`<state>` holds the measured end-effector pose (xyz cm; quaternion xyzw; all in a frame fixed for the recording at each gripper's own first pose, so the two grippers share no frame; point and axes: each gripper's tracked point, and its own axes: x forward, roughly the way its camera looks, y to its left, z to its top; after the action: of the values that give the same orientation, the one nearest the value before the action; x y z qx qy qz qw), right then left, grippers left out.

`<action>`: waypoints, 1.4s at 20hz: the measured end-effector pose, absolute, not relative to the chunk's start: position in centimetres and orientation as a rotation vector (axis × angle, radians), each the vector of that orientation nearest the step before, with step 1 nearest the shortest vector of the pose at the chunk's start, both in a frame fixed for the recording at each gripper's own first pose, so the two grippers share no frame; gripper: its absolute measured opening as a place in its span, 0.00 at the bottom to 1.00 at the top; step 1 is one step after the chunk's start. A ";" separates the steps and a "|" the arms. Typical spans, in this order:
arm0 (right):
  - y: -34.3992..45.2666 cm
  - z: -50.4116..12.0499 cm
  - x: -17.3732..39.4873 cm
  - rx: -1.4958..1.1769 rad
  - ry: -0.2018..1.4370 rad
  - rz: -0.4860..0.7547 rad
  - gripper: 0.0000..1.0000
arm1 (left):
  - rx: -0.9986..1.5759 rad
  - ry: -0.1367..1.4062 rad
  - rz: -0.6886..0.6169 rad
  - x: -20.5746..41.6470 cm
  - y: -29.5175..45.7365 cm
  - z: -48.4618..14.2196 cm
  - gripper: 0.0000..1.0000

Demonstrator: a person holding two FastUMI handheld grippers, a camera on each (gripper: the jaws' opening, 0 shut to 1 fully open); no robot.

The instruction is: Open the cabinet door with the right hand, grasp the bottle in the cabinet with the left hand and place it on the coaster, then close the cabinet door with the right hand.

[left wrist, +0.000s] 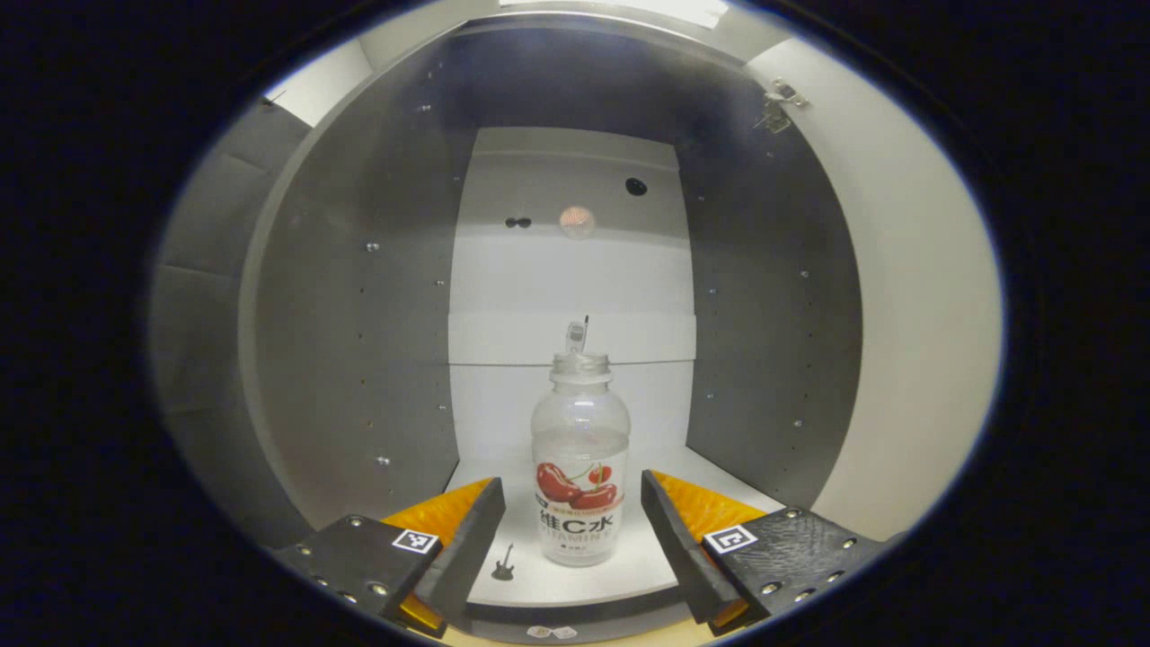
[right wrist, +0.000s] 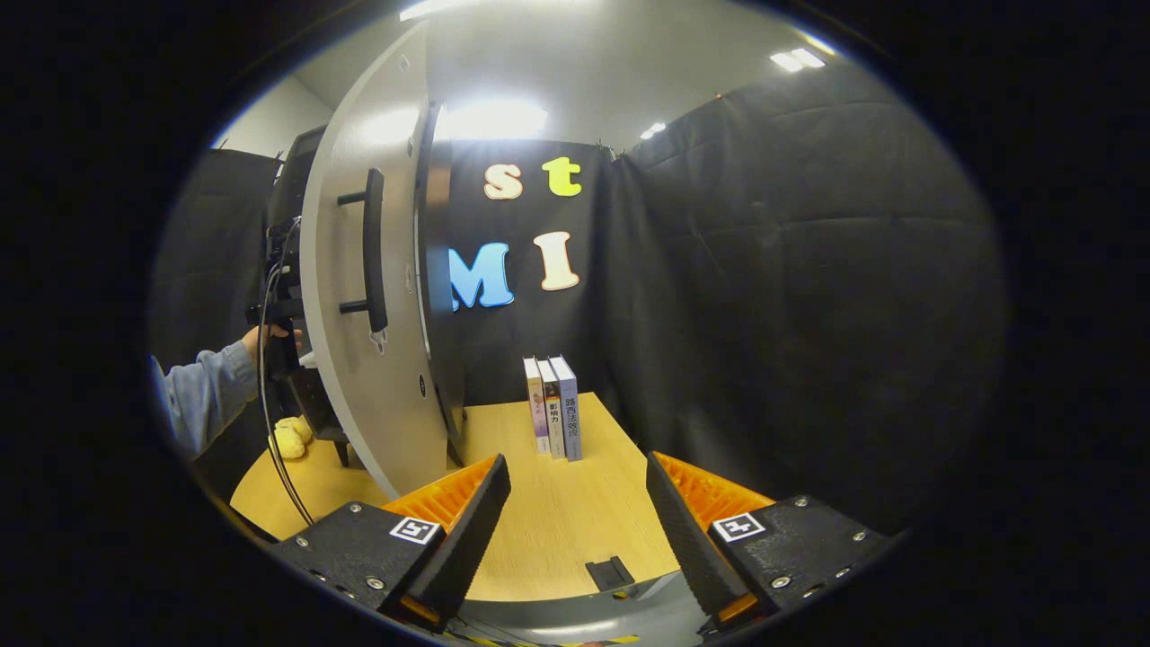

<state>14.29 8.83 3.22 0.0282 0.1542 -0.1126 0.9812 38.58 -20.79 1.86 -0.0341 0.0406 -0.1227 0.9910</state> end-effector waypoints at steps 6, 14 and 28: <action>8.6 2.7 14.0 0.048 0.339 -0.242 0.94 | -0.063 0.133 -0.236 41.9 -21.2 0.9 0.91; 9.4 2.7 14.5 0.067 0.327 -0.214 0.94 | -0.086 0.146 -0.289 39.4 -21.7 1.8 0.77; 11.6 3.6 16.0 0.090 0.264 -0.103 0.94 | -0.118 0.044 -0.290 27.5 -15.0 5.2 0.75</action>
<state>16.05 11.58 3.59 0.0447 0.1316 -0.0513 0.9890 27.55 -15.02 5.17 -0.0588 0.0221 -0.1443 0.9875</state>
